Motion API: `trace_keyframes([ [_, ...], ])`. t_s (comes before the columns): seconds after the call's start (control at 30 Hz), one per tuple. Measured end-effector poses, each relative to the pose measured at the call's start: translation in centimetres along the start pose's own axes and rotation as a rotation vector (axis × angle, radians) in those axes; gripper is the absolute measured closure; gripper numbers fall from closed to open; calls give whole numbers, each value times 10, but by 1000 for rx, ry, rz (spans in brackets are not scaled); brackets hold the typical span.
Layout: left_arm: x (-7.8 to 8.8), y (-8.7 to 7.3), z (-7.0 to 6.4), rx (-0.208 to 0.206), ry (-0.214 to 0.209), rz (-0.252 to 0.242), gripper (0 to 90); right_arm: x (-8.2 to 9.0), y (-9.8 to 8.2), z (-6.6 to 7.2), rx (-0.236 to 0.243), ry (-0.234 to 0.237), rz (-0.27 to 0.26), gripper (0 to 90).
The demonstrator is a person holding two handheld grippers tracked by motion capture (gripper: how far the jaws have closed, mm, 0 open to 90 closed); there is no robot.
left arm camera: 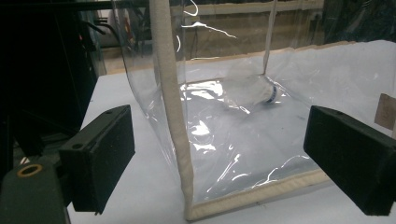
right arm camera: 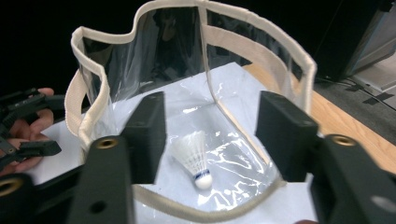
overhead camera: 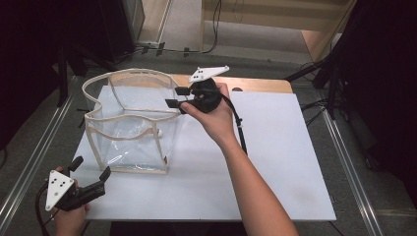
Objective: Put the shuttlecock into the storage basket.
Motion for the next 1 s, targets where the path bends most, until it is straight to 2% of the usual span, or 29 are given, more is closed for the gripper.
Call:
trace_keyframes([
  [0.13,0,0,0,0,0,0,93,9,-1,0,0,5,-16,227],
  [0.23,0,0,0,-1,1,1,93,19,-2,3,21,35,-34,95],
  [0.37,0,0,0,0,1,2,93,25,-2,5,40,20,-44,76],
  [0.43,0,0,0,1,1,2,93,28,-3,7,46,12,-39,0],
  [0.57,0,0,0,1,1,2,93,33,-11,9,46,-2,-39,0],
  [0.8,0,0,0,-2,1,3,93,48,-29,2,13,-13,-58,0],
  [1.0,0,0,0,-3,0,3,93,58,-41,0,11,-36,-58,0],
])
Point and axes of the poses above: each handheld gripper's, and its own axes: x roughly backward along the jaws, y roughly out of its top, z roughly to its left, the point moved 8 cm from there along -x, roughly forward along the jaws, and after that the axes turned 1 degree about x, right-handed, at the moved point
